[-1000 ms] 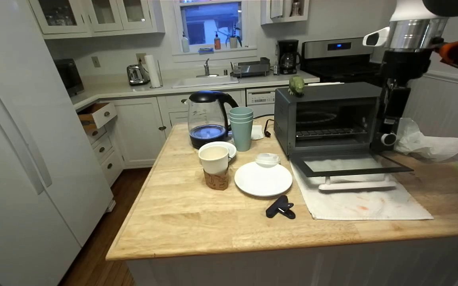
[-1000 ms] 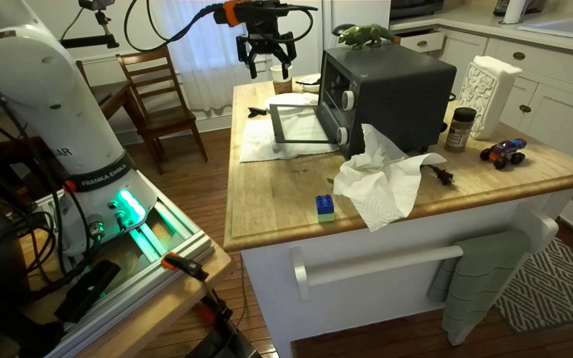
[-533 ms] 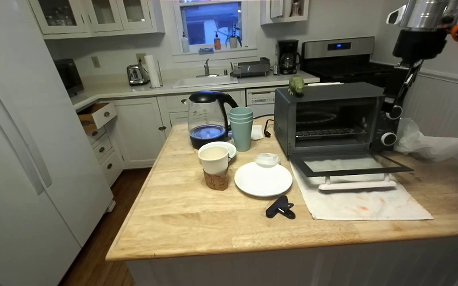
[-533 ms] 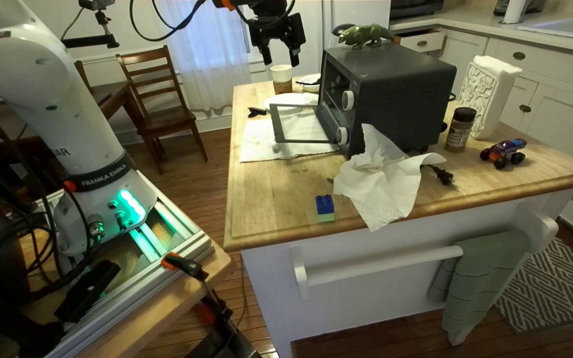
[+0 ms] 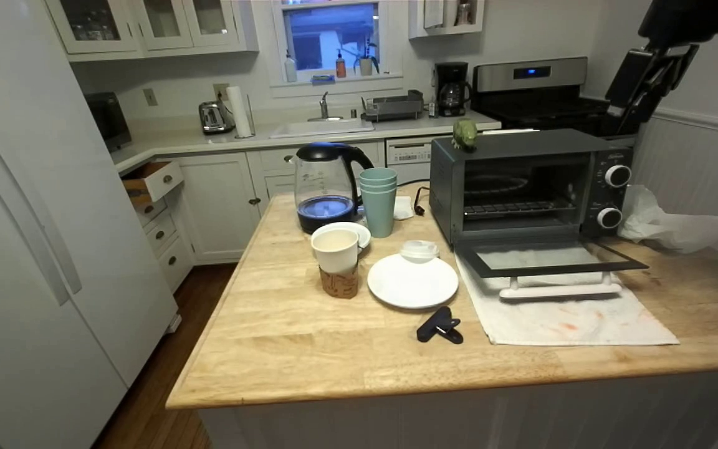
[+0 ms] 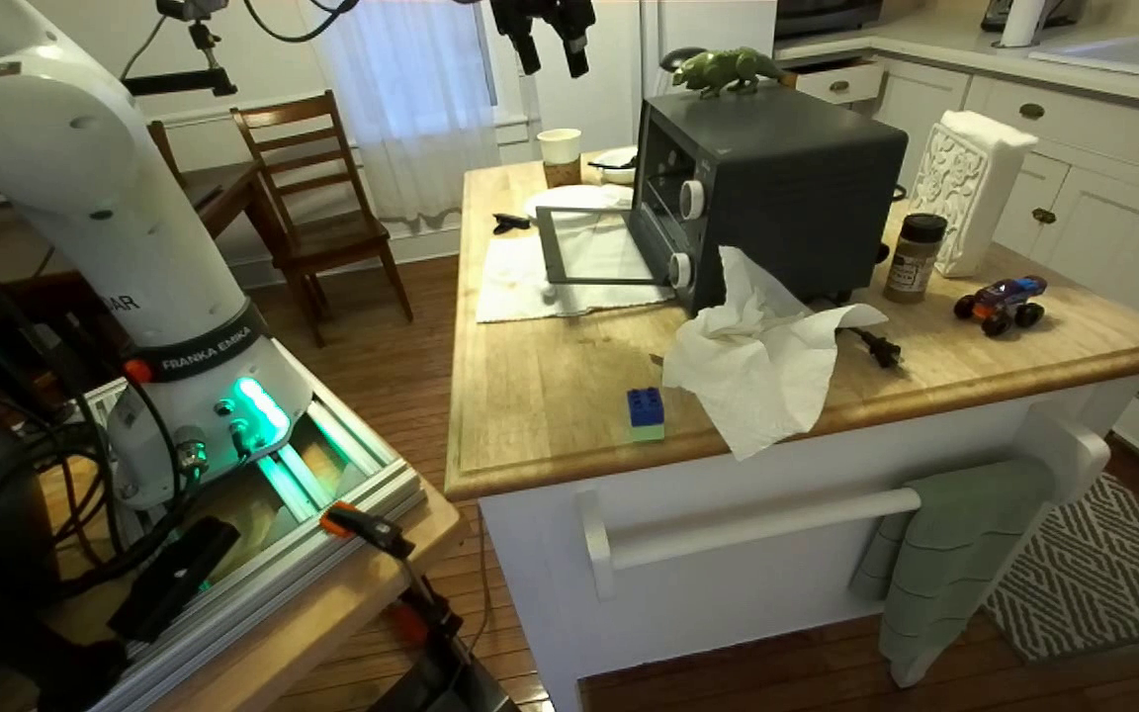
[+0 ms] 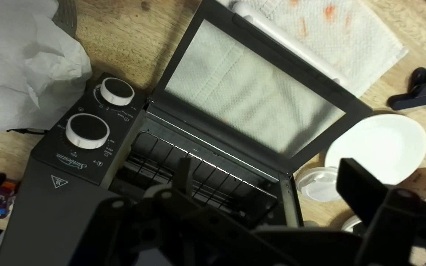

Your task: Pull down the mini oven door

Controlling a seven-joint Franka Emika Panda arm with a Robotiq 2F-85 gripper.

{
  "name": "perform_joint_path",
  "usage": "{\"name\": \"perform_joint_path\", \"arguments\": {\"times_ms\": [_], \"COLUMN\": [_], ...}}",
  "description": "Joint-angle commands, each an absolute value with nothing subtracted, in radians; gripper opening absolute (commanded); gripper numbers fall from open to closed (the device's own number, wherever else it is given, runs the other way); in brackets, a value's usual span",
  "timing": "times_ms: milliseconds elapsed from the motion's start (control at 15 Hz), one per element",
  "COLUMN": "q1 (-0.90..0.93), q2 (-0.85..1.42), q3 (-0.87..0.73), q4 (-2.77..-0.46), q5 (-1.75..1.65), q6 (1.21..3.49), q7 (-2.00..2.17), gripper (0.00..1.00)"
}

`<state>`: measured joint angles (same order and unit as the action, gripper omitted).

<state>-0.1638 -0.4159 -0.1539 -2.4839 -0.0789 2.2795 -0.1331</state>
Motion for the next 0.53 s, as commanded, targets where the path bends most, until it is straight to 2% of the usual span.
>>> {"name": "perform_joint_path", "arguments": {"times_ms": [0,467], "q1": [-0.160,-0.160], "q2": [-0.429,-0.448], "q3": [-0.155,-0.151], "q4": [-2.481,-2.481], "q5": [-0.081,-0.081], "q6": [2.257,2.226], "q7": [-0.122,-0.108], "gripper": [1.00,1.00]}}
